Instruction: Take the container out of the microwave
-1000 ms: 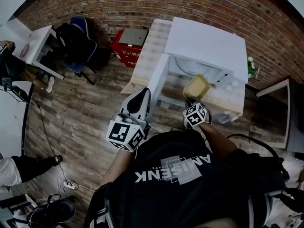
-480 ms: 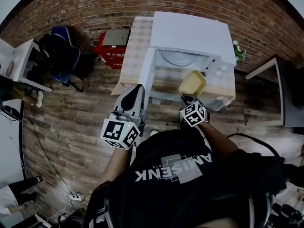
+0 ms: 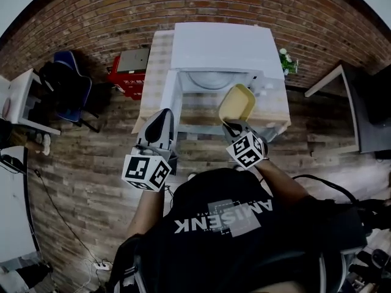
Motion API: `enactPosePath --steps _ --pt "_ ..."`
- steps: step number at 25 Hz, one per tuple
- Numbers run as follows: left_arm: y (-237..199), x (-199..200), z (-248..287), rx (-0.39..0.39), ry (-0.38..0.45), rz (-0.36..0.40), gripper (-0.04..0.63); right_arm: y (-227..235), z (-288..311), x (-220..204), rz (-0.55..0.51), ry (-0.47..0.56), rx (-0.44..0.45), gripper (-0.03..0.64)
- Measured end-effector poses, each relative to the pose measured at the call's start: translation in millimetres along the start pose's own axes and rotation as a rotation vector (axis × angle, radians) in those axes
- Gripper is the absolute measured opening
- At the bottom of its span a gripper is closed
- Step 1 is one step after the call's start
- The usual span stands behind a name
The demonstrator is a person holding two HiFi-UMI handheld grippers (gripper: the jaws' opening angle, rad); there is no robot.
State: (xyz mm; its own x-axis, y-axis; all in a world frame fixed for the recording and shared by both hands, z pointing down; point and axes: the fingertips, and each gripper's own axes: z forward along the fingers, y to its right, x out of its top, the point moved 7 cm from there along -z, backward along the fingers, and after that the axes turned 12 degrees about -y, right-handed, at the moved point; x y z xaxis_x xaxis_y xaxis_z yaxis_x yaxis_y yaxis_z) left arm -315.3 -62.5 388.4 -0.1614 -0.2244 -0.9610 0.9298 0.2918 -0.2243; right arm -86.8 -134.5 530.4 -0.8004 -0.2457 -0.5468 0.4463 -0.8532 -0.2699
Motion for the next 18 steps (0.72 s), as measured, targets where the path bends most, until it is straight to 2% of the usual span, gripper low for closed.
enactPosePath --steps 11,18 --pt "33 13 34 0.054 0.024 0.001 0.008 59 -74 10 -0.038 0.106 0.006 0.043" --pt "56 20 47 0.072 0.032 0.025 0.008 99 -106 8 0.013 0.174 -0.008 0.043"
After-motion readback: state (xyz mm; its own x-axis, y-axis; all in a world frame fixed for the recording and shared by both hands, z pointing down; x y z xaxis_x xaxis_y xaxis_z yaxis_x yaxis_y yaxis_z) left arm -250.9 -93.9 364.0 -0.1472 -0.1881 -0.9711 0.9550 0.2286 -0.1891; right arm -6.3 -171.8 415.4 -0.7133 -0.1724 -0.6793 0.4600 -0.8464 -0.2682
